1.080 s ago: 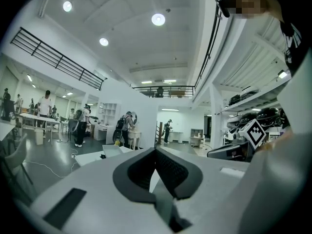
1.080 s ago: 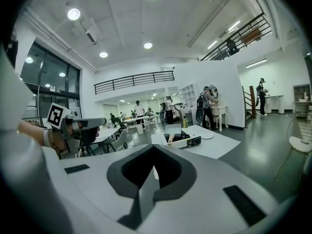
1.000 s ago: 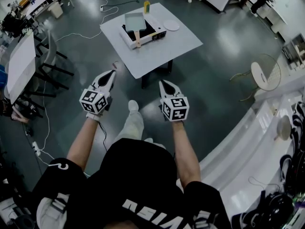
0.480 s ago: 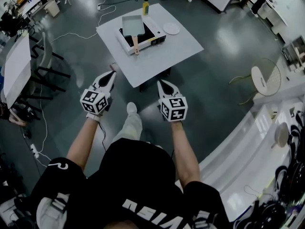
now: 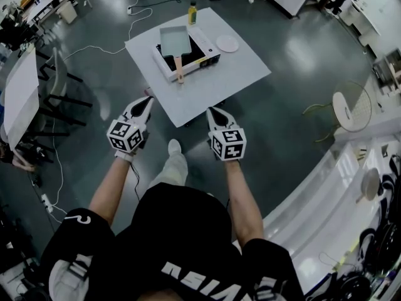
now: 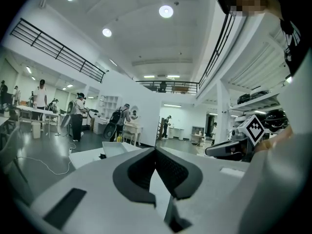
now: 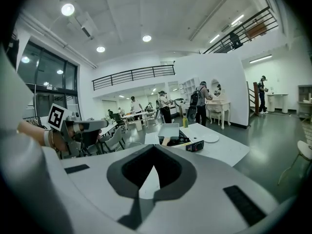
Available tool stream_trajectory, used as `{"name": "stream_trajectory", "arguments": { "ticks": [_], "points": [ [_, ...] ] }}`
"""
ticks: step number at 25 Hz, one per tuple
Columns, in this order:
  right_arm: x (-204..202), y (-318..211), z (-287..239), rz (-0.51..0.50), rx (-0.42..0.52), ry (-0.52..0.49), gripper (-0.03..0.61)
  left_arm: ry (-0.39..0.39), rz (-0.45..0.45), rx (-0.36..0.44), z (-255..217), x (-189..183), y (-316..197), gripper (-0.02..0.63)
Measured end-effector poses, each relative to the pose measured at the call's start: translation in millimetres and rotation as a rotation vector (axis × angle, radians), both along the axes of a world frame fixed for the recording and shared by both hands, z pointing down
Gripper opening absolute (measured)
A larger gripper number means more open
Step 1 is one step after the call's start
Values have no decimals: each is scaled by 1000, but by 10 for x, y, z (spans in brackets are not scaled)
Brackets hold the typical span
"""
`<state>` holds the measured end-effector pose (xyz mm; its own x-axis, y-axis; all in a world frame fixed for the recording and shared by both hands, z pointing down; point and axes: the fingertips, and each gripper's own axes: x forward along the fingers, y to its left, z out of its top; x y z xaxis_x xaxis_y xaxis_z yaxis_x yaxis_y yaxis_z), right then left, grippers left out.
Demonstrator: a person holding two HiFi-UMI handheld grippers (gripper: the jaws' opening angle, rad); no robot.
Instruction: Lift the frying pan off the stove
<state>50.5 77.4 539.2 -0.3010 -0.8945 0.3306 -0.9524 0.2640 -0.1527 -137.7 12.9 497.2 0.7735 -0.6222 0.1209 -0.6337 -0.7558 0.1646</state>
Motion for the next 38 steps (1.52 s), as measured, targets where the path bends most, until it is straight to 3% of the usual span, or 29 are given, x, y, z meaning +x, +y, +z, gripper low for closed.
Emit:
{"name": "stream_trajectory", "arguments": {
  "ticks": [21,38],
  "points": [
    [-31,-1291,10,28,-47,15,-5,19,29,-34,21,-24,-1311,-2],
    [-254,-1903,73,21,-80,53,-5,50,84,-73,143,-77,-1770,-2]
  ]
}}
